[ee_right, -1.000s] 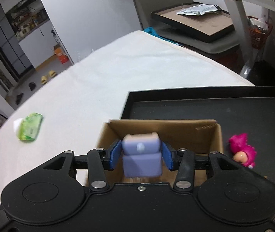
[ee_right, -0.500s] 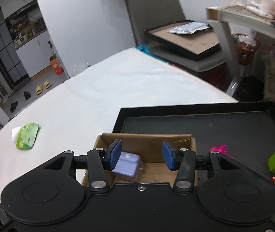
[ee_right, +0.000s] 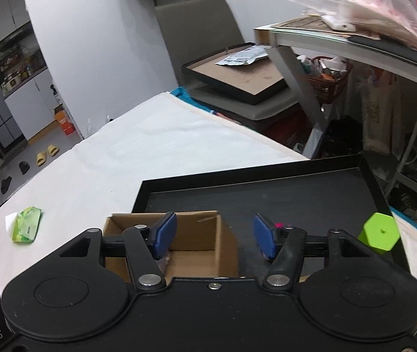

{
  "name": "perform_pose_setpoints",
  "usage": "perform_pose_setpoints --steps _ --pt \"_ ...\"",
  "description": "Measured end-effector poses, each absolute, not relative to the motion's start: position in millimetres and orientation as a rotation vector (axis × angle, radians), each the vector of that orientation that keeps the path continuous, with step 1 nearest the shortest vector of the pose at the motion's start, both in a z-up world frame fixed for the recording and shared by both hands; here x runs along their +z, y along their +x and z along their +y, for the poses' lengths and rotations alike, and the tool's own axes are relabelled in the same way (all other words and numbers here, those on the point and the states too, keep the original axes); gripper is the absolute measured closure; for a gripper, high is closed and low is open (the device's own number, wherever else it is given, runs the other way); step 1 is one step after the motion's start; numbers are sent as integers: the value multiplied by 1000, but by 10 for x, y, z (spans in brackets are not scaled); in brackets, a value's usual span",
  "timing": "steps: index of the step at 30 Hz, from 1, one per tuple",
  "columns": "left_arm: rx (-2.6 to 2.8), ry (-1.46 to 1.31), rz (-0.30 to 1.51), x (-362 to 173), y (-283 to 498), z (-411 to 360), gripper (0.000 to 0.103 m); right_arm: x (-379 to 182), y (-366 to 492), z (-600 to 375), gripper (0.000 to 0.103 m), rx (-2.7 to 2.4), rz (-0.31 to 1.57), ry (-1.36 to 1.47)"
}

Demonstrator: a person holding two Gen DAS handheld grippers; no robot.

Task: Organize rigid objects
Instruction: 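Move the right tool back over the tray to the brown bear figure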

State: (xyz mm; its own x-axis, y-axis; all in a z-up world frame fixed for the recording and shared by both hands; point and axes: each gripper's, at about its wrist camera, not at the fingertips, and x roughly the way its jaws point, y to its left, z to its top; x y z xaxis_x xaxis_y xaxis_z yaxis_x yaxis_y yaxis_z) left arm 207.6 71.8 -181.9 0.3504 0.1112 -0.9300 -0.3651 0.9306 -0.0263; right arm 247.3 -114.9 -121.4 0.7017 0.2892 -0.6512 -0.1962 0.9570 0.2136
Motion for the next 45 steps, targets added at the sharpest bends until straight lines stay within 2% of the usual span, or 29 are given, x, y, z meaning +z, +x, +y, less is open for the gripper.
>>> perform_pose_setpoints --steps 5,7,9,11,18,31,39,41,44,45 --pt "353 -211 1180 -1811 2086 646 59 -1245 2470 -1340 44 246 757 152" --pt "356 -193 1183 -1812 2103 613 59 -1237 2448 -1411 39 251 762 168" --pt "365 -179 1184 -1811 2123 579 59 -1218 2429 -1479 30 252 752 176" --pt "375 -175 1189 -1810 2145 554 58 -1205 2413 -1539 27 237 740 167" --pt "401 -114 1194 -1809 2212 401 52 -1378 2499 -1890 28 128 776 198" --pt "467 -60 1195 -1821 2326 298 50 -2036 2684 -2369 31 -44 948 224" --pt "507 -16 1206 -1865 2374 202 45 -2335 2763 -2495 31 -82 1029 226" --pt "515 -18 1211 -1861 2386 203 45 -2409 2795 -2487 36 -72 1052 232" --pt "523 -42 1210 -1839 2394 225 45 -2514 2813 -2492 63 -76 1074 245" --pt "522 -45 1207 -1828 2393 225 45 -2504 2810 -2484 68 -88 1054 224"
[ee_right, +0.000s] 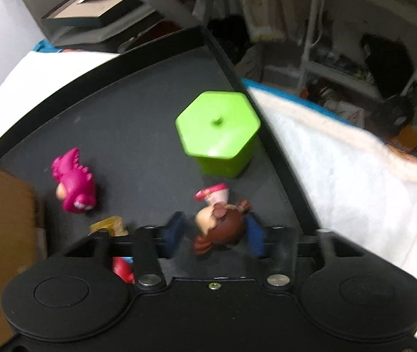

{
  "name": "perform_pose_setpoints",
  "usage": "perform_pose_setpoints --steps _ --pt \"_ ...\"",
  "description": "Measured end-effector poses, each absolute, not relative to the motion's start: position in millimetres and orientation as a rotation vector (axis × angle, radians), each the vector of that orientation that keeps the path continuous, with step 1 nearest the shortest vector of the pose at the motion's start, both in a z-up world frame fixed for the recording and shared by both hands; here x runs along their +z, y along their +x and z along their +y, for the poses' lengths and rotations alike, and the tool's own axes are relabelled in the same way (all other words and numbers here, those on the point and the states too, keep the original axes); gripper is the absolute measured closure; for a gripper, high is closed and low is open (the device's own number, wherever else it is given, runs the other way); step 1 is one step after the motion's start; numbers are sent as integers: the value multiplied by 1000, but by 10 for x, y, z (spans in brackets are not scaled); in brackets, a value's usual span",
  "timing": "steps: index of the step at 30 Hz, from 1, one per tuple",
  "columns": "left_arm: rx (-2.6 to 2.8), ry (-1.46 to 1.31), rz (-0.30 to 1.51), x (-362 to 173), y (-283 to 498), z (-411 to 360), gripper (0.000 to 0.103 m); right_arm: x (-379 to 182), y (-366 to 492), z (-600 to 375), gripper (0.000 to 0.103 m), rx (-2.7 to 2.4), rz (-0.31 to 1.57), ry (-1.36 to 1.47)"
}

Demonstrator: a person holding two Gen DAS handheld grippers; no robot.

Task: Organize rigid objects
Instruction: 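Move the right tool back over the tray to the brown bear figure, then grasp the brown bear figure with the right gripper and carry it toward the box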

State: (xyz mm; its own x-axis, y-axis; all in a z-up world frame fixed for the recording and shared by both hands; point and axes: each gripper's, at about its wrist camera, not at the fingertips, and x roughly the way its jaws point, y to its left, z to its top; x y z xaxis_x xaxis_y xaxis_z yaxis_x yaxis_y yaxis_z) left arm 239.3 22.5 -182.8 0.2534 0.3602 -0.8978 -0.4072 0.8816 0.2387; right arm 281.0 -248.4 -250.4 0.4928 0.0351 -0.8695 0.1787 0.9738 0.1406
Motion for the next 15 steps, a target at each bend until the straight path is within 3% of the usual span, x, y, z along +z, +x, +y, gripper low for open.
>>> perform_pose_setpoints --steps 15 --pt "467 -73 1180 -1762 2313 280 45 -2110 2638 -2417 68 -29 945 260"
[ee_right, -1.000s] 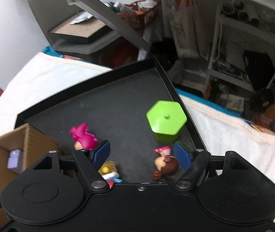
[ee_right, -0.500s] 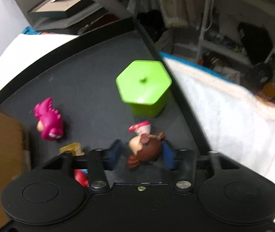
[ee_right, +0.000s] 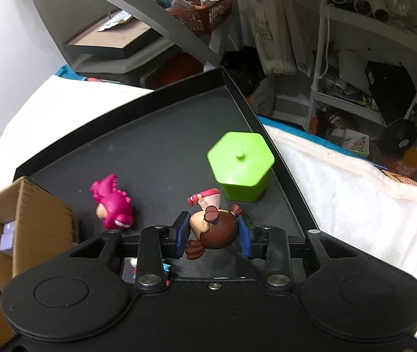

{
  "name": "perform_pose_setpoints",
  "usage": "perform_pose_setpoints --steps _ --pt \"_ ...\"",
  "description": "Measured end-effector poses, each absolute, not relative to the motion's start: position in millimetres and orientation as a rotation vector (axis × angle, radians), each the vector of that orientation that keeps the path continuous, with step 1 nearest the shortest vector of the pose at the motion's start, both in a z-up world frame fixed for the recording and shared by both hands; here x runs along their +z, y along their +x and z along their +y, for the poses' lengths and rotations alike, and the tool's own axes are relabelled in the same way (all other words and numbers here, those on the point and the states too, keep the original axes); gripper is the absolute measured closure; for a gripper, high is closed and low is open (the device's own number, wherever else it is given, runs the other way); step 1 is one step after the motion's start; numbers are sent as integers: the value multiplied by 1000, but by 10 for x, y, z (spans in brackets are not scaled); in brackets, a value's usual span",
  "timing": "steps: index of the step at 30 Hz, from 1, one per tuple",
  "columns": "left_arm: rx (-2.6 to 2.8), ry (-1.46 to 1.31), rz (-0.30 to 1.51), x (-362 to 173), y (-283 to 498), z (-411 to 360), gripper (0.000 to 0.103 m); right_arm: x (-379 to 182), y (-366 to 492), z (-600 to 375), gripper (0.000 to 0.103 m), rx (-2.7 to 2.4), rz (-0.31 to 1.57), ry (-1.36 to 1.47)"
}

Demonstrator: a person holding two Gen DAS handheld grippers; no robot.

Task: Organize rigid objects
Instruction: 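Grasp the brown bear figure with the right gripper and carry it toward the box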

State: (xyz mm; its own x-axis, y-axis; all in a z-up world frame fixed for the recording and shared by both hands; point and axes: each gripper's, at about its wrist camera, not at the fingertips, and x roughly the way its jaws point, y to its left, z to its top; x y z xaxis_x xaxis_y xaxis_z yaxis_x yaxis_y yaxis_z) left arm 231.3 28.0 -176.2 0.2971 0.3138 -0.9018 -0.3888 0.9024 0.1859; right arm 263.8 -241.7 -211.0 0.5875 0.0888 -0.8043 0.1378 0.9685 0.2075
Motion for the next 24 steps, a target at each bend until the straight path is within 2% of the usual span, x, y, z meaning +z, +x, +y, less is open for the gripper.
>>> perform_pose_setpoints --steps 24 --pt "331 -194 1163 -1675 2091 605 45 -1517 2464 -1865 68 130 784 183"
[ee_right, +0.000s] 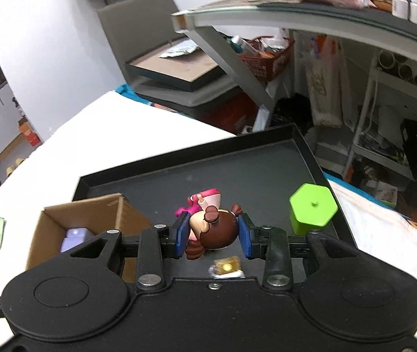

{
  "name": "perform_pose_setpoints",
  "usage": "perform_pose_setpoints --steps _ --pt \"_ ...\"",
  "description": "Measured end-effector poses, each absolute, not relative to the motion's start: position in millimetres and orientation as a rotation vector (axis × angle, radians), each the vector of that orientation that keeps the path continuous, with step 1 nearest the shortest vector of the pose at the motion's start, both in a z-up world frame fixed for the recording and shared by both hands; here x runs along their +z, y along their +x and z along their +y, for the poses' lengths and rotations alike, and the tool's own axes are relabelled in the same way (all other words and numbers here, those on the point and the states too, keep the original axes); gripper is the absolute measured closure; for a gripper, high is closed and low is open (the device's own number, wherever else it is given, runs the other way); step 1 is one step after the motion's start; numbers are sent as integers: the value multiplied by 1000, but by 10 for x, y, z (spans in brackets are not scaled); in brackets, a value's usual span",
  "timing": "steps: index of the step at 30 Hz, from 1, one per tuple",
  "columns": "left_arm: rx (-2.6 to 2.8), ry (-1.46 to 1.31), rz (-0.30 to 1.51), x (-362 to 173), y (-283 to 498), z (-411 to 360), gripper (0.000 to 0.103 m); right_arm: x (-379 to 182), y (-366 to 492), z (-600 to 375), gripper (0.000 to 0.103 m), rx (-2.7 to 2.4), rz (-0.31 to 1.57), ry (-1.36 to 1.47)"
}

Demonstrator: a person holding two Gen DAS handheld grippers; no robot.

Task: Organize rigid objects
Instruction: 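Grasp the brown bear figure with the right gripper and carry it toward the box, then lower the bear into the cardboard box and open the right gripper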

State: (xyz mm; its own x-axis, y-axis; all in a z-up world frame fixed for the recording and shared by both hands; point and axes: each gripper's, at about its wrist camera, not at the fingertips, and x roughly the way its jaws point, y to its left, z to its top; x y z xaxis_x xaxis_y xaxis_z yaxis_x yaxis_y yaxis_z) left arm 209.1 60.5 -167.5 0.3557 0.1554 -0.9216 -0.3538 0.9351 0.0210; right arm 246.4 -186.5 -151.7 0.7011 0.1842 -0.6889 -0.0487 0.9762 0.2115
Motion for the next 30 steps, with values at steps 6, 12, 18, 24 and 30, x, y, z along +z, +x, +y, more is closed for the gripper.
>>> perform_pose_setpoints --steps 6,12,18,24,30 --pt "310 -217 1164 -1684 2055 638 45 -1402 2441 -1734 68 194 758 179" --pt "278 -226 1134 -1621 2039 677 45 -1339 2403 -1512 68 269 759 163" --pt "241 -265 1125 -1642 2041 754 48 -1277 2362 -1276 68 312 747 129" --pt "205 -284 1125 -1728 2048 795 50 -1311 2367 -1001 68 354 745 79" --pt "189 -283 1126 -1818 2046 836 72 -1382 2393 -749 68 380 757 14"
